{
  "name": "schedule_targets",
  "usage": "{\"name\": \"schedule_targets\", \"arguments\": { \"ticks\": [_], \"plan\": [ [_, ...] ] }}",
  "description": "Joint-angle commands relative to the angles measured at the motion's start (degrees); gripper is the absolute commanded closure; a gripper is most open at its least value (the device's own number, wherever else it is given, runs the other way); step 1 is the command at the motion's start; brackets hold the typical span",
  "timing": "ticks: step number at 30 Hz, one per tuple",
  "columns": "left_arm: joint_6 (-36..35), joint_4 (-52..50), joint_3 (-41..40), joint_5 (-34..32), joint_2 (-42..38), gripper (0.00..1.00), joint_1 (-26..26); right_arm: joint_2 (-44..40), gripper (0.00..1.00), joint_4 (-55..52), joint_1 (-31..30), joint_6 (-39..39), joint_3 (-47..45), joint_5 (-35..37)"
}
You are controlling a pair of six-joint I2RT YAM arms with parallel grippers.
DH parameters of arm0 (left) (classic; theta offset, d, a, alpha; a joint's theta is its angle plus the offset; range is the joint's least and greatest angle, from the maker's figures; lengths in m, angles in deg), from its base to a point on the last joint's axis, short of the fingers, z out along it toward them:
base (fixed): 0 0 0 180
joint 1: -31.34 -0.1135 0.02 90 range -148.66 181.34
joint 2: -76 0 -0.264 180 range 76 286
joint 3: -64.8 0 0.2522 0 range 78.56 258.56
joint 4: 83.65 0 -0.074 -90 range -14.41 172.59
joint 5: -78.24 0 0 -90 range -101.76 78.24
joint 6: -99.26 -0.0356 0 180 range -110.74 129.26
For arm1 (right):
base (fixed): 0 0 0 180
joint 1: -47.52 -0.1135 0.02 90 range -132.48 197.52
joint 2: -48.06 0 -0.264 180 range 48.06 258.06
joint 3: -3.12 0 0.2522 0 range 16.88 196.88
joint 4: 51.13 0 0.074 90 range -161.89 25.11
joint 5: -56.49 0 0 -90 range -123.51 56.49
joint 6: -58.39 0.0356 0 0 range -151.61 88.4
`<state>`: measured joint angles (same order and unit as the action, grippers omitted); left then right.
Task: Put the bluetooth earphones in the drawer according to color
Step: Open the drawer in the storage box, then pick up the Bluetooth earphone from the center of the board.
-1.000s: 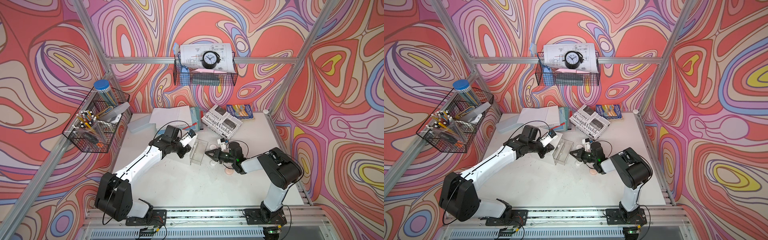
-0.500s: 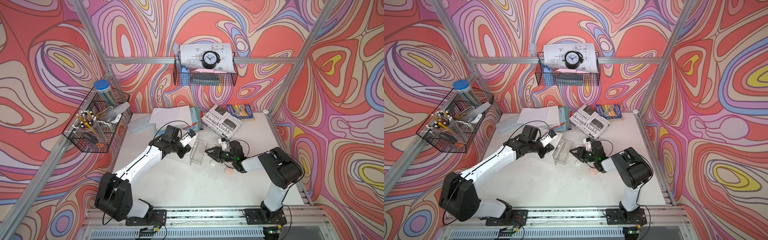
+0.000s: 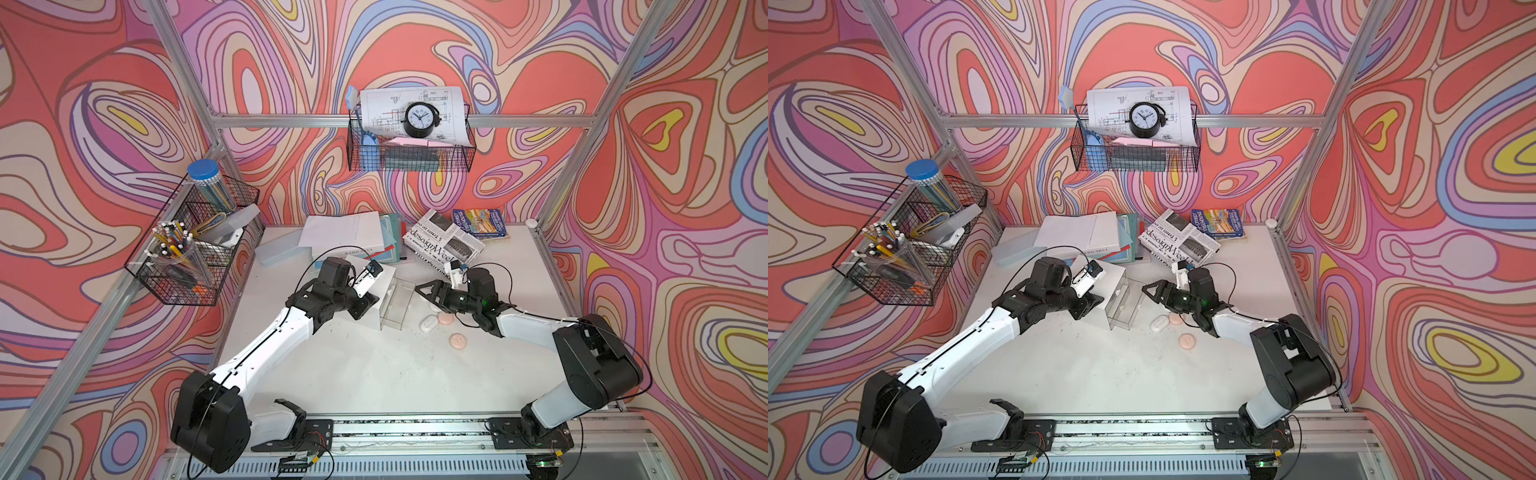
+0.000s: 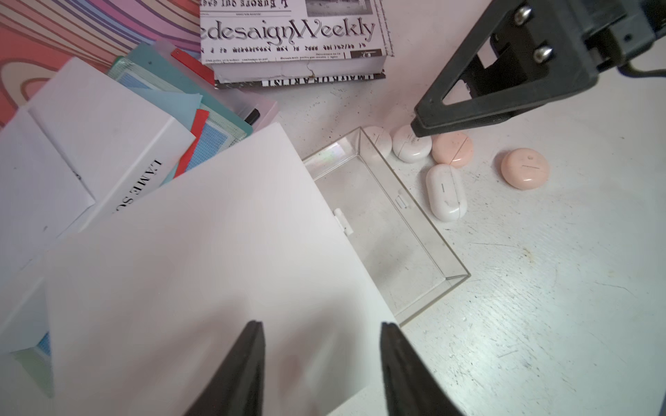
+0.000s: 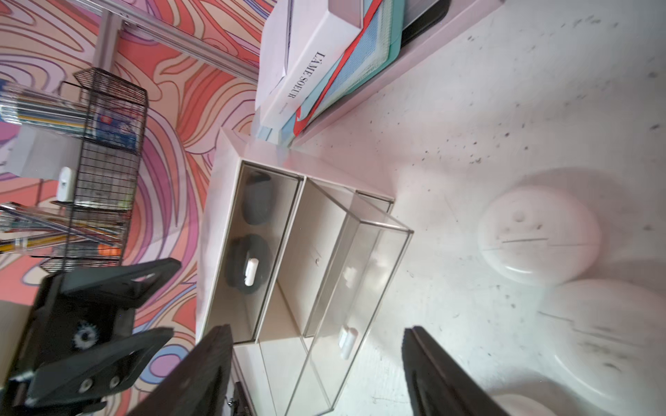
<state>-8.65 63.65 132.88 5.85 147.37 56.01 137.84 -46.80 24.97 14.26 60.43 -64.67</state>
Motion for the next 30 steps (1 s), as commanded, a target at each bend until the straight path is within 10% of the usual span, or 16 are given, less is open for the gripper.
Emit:
{"name": "schedule_targets", "arguments": {
  "ticks": [1,12,30],
  "plan": [
    [0.89,3.38,-1.30,-0.48,-2.11,0.08,-0.07,-2.18,0.20,-17.38,0.27,-11.07,5.03,6.76],
    [0.89,1.29,0.69,1.63,-1.02,0.01,-0.08,-3.57,0.02,-40.64,0.18,-21.43,13.59,21.19],
    [0.33,0.13,1.57,1.73,0.61,0.02,0.06,-0.46,0.03,-50.94,-0.35,-24.71,16.84,29.09]
  ]
}}
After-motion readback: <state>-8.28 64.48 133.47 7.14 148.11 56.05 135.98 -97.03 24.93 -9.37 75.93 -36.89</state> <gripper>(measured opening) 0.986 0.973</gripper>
